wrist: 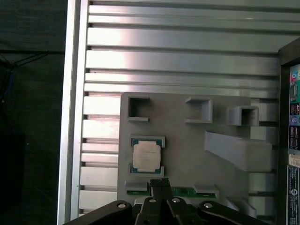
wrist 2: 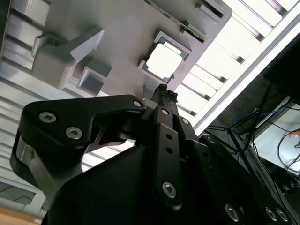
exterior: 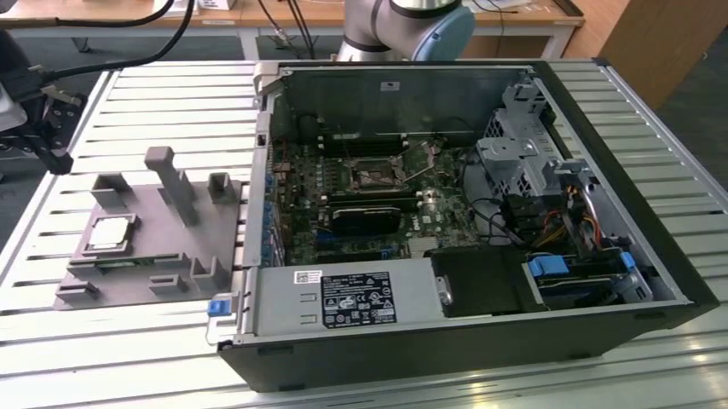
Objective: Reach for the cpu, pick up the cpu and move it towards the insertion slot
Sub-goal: 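Pick up the cpu and move it towards the insertion slot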
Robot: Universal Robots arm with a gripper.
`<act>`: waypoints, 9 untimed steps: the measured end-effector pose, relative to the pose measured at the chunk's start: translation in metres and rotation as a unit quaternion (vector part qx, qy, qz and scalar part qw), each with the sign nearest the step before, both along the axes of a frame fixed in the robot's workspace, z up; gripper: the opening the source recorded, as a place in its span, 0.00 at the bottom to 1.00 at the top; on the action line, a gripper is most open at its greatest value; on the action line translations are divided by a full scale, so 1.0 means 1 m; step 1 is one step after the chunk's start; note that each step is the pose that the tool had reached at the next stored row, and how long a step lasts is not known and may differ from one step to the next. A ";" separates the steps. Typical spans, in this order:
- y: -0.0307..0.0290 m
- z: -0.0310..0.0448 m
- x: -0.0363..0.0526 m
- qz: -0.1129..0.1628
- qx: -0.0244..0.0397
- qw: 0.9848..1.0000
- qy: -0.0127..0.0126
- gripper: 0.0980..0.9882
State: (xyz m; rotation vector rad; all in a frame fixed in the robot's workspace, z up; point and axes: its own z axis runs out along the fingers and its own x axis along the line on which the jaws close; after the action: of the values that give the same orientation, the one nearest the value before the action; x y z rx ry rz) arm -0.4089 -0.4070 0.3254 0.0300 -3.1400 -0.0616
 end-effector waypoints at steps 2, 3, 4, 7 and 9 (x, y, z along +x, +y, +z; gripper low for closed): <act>0.0000 -0.0011 -0.0003 0.000 0.000 1.000 0.000 0.01; 0.0000 -0.0016 -0.0004 0.000 0.000 1.000 0.000 0.01; 0.0000 -0.0021 -0.0005 0.000 0.000 1.000 0.000 0.01; 0.0000 -0.0036 -0.0008 0.000 0.000 1.000 0.000 0.01; 0.0000 -0.0047 -0.0009 0.000 0.000 1.000 0.000 0.01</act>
State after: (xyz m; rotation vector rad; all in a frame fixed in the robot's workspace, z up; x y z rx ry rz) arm -0.4098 -0.4070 0.3207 0.0300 -3.1401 -0.0617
